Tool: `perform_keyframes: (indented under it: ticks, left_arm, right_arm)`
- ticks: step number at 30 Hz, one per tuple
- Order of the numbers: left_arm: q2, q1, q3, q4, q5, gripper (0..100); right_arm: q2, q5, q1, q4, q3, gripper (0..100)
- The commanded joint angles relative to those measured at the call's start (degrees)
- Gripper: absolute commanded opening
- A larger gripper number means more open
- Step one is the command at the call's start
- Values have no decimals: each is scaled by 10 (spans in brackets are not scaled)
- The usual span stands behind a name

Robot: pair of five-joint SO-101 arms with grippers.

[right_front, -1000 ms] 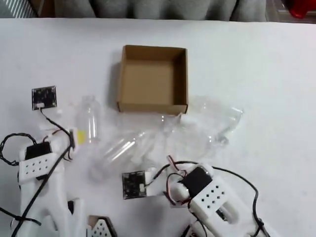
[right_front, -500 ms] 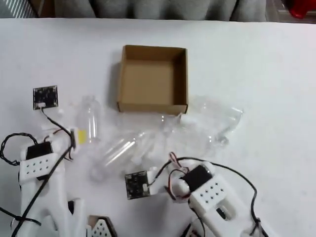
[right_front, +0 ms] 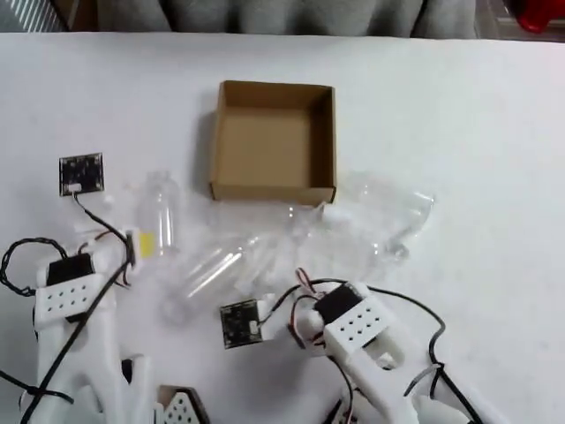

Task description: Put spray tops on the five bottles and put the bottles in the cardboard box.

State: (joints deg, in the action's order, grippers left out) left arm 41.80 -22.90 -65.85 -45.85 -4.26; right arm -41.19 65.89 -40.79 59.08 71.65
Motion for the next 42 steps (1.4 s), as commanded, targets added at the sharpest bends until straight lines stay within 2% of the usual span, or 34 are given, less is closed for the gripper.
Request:
perform_keyframes:
  ticks: [1,9,14,18,22,28,32,36,38,42]
  left_arm:
    - [0,8,2,11,1,278]
    - [0,9,2,11,1,278]
    - [0,18,1,11,1,278]
    - [-2,18,1,11,1,278]
    - [-3,18,1,11,1,278]
    - [-3,18,1,11,1,278]
    - [-2,18,1,11,1,278]
    - [-3,18,1,11,1,278]
    - [-3,18,1,11,1,278]
    - [-3,18,1,11,1,278]
  right_arm:
    - [2,4,6,-10,-4,80]
    - [0,-8,36,-14,-11,32]
    - [2,-132,75,-9,-62,19]
    - [2,-192,133,41,-110,19]
    - [0,-231,227,91,-169,19]
    - [2,-231,419,107,-214,19]
    - [-1,-236,547,95,-206,19]
    - [-2,-277,678,26,-173,22]
    - [-2,-287,718,-8,-149,24]
    - [0,-291,735,-51,-105,26]
